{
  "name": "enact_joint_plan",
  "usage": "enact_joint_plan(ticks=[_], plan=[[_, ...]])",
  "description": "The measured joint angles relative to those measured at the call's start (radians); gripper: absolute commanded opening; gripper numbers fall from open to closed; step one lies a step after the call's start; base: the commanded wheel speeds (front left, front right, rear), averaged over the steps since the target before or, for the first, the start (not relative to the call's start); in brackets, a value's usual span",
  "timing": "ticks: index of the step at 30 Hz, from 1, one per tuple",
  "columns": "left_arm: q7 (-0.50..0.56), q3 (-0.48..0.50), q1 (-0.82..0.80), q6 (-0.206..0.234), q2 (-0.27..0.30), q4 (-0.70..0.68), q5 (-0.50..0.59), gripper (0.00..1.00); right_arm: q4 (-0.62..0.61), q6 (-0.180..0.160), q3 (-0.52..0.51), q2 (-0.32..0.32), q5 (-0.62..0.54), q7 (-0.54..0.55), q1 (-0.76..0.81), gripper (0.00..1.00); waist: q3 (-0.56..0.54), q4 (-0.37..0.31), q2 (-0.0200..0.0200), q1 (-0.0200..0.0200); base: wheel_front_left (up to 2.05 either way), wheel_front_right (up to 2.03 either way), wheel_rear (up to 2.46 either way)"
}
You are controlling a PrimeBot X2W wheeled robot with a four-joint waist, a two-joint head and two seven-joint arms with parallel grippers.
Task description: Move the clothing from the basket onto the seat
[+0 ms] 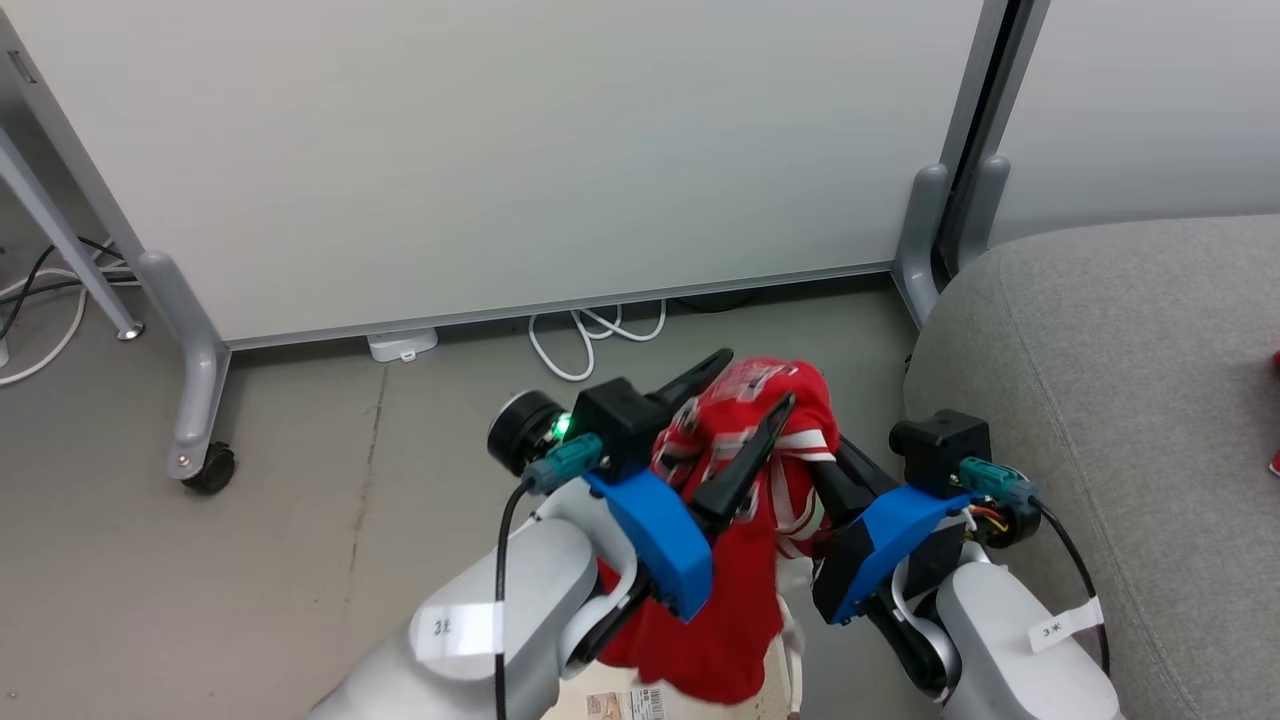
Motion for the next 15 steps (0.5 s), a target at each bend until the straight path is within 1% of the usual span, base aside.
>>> enact_joint_plan(ticks=[6,15], plan=[[-0.001,0.126,0.150,0.000,0.044,-0.088,0.109,1.00,-0.011,0.000,-0.006,0.000,-0.005,-0.004,-0.007,0.00,0.007,0.000,0.0000,0.0000,0.00,0.00,0.00],[-0.001,0.346,0.391,0.000,0.089,-0.209,0.247,1.00,-0.025,0.000,-0.029,0.000,-0.017,0.001,0.001,0.00,0.015,0.007,0.0000,-0.0001,0.00,0.00,0.00]])
